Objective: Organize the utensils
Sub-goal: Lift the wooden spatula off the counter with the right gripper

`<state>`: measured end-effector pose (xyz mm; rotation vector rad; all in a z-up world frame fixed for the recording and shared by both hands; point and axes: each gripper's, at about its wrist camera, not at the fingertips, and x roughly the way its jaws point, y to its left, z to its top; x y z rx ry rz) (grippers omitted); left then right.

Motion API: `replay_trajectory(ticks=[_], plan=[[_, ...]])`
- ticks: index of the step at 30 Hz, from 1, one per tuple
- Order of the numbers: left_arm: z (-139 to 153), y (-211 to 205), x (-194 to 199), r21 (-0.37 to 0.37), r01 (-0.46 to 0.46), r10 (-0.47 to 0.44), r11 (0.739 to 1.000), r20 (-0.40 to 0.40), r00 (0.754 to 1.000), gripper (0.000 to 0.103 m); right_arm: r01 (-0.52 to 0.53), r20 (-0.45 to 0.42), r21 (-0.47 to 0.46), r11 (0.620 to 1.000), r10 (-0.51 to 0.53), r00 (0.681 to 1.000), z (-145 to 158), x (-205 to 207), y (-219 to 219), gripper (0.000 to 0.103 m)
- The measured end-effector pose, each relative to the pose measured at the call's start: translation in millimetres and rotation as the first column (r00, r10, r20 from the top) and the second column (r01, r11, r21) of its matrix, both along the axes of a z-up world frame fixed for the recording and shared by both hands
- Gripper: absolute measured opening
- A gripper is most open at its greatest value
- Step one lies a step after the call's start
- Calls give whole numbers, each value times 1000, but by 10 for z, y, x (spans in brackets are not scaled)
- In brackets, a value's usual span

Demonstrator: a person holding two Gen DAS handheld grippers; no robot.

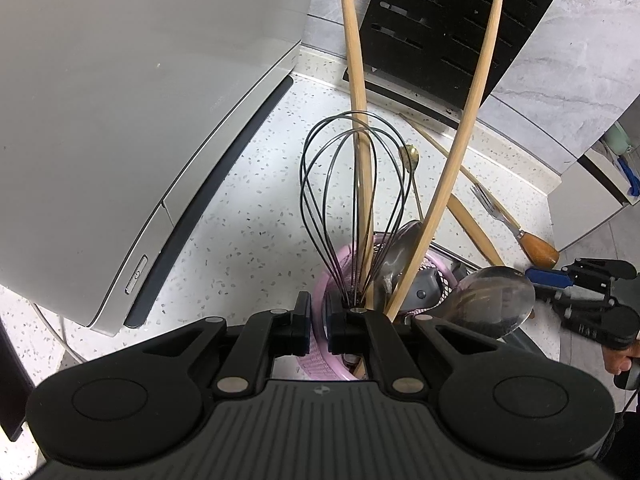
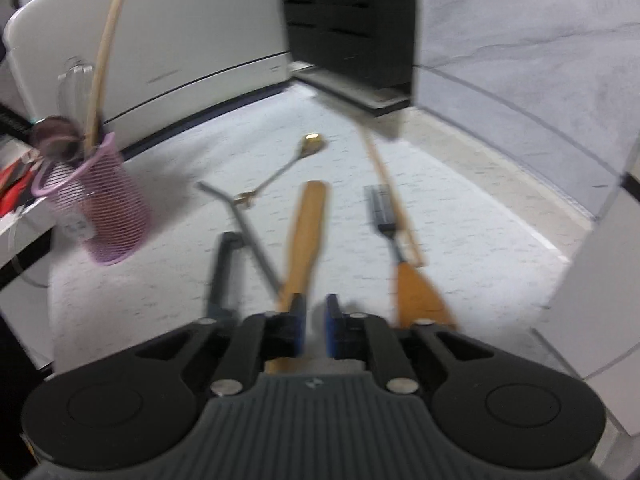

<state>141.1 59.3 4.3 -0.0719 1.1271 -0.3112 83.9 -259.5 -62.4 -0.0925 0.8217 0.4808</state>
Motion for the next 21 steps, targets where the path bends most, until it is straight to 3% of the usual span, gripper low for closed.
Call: replay_trajectory(ticks=[3, 4, 6, 15, 21], plan=[[-3, -7, 5, 2, 0, 0, 1000, -2, 1000, 8, -34, -40, -41, 999, 32, 999, -70, 12, 141, 29], [-3, -5, 6, 1, 0, 0, 1000, -2, 1000, 8, -44, -54, -51, 998, 41, 998, -93, 9, 176, 16], [-3, -6, 7, 1, 1, -1, 1000, -2, 1000, 8, -50, -56, -67, 997, 46, 997, -85, -7, 192, 11], [-6, -5, 11, 0, -1, 1, 1000, -3, 1000, 8, -78, -47, -182, 980, 71, 996, -92, -284, -90, 10], [-6, -4, 9, 0, 0, 0, 1000, -3, 1000, 8, -54, -28, -171, 984, 50, 998, -106, -429, -402, 11]])
